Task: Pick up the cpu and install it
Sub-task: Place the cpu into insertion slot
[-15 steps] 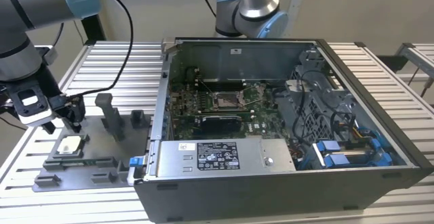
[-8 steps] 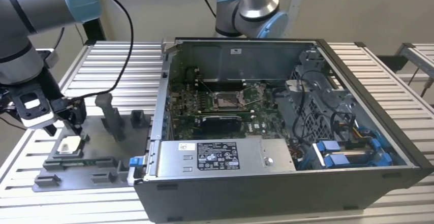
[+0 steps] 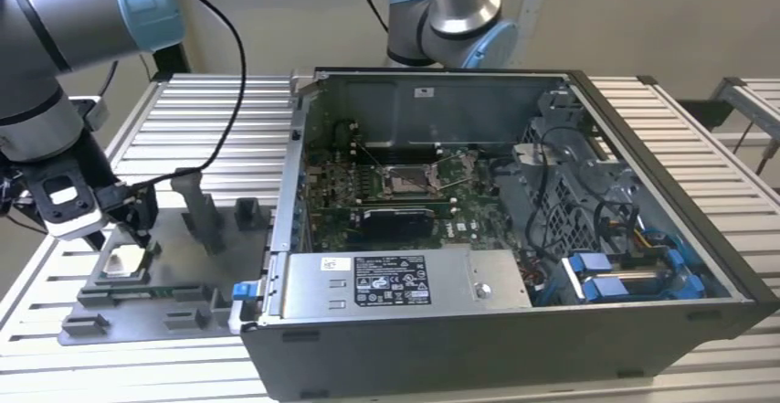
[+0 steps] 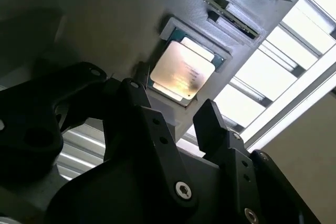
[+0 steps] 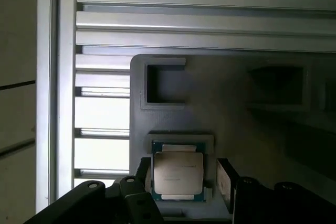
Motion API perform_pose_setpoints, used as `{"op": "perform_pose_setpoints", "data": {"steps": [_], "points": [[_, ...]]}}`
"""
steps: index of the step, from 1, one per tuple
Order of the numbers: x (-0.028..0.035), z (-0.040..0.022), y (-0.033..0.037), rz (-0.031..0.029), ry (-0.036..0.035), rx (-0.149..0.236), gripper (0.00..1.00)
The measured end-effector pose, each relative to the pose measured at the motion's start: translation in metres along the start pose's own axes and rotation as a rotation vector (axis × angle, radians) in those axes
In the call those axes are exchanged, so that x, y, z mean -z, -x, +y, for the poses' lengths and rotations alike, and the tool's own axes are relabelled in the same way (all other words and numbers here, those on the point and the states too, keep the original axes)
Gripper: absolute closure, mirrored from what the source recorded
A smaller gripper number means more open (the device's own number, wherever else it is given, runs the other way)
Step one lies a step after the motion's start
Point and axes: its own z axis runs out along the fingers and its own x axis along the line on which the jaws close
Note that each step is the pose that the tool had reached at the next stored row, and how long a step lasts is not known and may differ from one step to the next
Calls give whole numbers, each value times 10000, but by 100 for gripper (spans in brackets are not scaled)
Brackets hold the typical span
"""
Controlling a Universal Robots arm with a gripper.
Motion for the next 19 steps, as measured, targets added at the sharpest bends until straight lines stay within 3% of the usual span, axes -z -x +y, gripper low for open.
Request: {"op": "perform_pose_setpoints", "data": {"steps": [19], "points": [[-54, -14, -22, -17, 2, 16, 0]]}}
